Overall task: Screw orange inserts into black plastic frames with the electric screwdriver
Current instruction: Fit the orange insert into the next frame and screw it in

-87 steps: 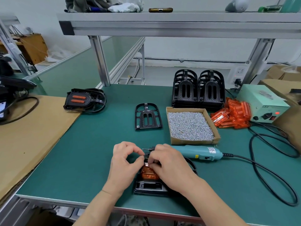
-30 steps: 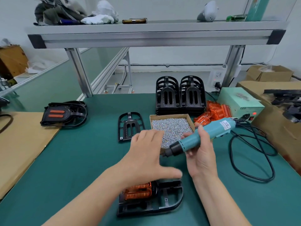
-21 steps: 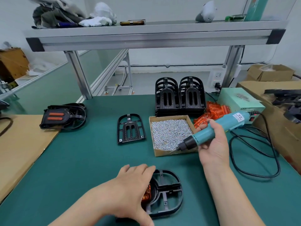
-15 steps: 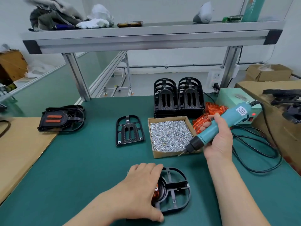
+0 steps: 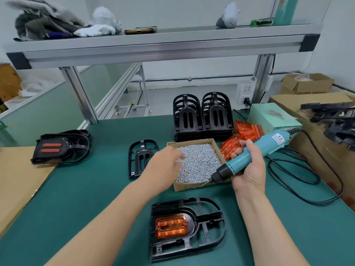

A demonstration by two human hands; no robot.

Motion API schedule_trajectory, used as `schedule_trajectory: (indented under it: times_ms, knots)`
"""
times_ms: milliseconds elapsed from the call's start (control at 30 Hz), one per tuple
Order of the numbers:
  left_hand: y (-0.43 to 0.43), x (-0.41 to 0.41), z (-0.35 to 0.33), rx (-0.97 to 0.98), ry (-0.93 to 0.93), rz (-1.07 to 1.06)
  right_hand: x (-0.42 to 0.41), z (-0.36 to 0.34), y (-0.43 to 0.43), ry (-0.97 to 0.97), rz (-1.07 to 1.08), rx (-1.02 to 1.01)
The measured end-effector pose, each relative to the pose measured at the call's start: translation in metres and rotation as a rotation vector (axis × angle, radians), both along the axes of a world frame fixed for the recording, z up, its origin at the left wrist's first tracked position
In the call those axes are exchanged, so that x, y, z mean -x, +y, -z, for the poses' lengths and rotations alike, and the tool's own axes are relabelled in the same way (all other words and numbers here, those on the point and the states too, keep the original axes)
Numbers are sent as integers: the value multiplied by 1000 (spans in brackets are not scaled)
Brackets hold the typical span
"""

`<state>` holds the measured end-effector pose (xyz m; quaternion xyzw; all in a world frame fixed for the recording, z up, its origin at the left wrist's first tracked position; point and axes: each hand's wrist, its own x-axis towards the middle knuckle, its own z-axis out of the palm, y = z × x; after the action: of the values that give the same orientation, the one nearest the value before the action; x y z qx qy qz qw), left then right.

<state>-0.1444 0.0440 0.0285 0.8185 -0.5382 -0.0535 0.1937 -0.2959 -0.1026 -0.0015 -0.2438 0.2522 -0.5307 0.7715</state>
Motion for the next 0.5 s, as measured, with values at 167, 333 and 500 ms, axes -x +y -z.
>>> schedule_trajectory:
  times_ms: [167, 333, 500]
  knots:
    - [-65, -20, 28, -208, 20, 71, 2, 2, -1, -26, -39, -11]
    - [-80, -14, 58, -442, -251, 108, 4, 4, -4, -27, -43, -18]
    - [-68, -10, 62, -405, -309, 199, 5, 2, -5, -27, -46, -7]
